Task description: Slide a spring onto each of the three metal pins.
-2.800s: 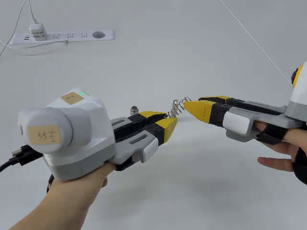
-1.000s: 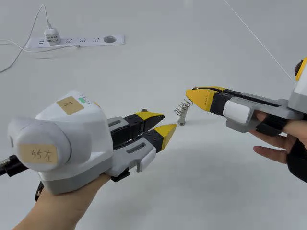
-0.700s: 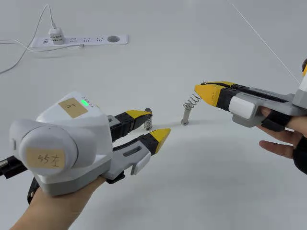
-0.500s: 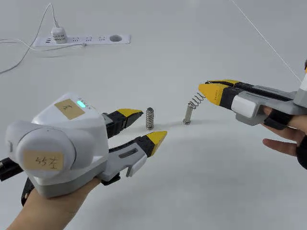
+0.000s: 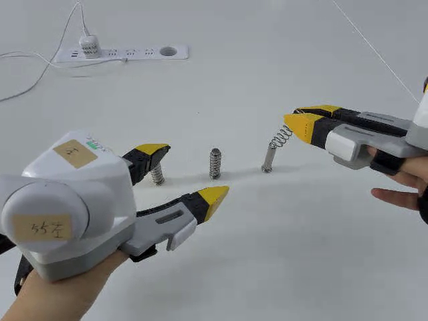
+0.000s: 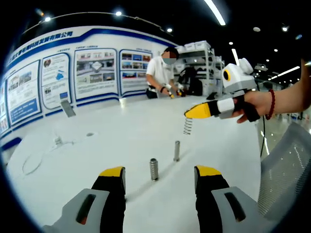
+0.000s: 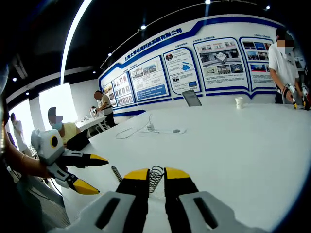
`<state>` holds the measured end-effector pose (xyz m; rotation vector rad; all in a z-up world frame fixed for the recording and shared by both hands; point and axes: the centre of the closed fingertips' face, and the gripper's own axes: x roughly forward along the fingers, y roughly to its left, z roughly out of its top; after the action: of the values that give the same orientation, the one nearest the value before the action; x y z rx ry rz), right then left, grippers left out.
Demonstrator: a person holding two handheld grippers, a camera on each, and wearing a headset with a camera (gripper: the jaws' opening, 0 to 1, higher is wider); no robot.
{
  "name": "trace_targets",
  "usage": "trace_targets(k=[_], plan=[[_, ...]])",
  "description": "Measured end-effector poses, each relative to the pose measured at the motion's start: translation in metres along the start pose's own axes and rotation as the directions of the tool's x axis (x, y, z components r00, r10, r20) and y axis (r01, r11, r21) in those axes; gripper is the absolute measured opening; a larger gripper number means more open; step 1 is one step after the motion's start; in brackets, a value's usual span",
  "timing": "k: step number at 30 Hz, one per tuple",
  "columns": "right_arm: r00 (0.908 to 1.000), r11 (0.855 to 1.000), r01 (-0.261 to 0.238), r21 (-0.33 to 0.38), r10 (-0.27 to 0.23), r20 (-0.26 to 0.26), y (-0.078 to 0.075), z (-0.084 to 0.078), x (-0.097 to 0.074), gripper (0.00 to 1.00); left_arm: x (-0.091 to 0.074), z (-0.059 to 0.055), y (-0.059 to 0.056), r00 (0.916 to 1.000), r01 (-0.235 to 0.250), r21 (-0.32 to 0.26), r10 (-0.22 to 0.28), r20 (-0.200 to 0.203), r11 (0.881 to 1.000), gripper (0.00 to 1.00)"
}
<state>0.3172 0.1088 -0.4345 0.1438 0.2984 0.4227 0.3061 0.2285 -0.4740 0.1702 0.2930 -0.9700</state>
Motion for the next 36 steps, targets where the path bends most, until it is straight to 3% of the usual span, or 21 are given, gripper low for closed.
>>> trace_targets(k=[19,36], plan=[[0.9976,0.993,0.053,-0.101,-0.057,-0.038,-0.021,-0.013,0.014,0.12,-0.008,-0.010,0.020,0.9960,-0.086,-0.042,0.085,-0.028,0.995,0.77],[0.9952,0.982,0.072,-0.173,-0.083,-0.052,-0.027,-0.017,0.025,0.13,-0.014,-0.020,0.023,0.9942,-0.095,-0.090,0.090,-0.058,0.991,0.91]])
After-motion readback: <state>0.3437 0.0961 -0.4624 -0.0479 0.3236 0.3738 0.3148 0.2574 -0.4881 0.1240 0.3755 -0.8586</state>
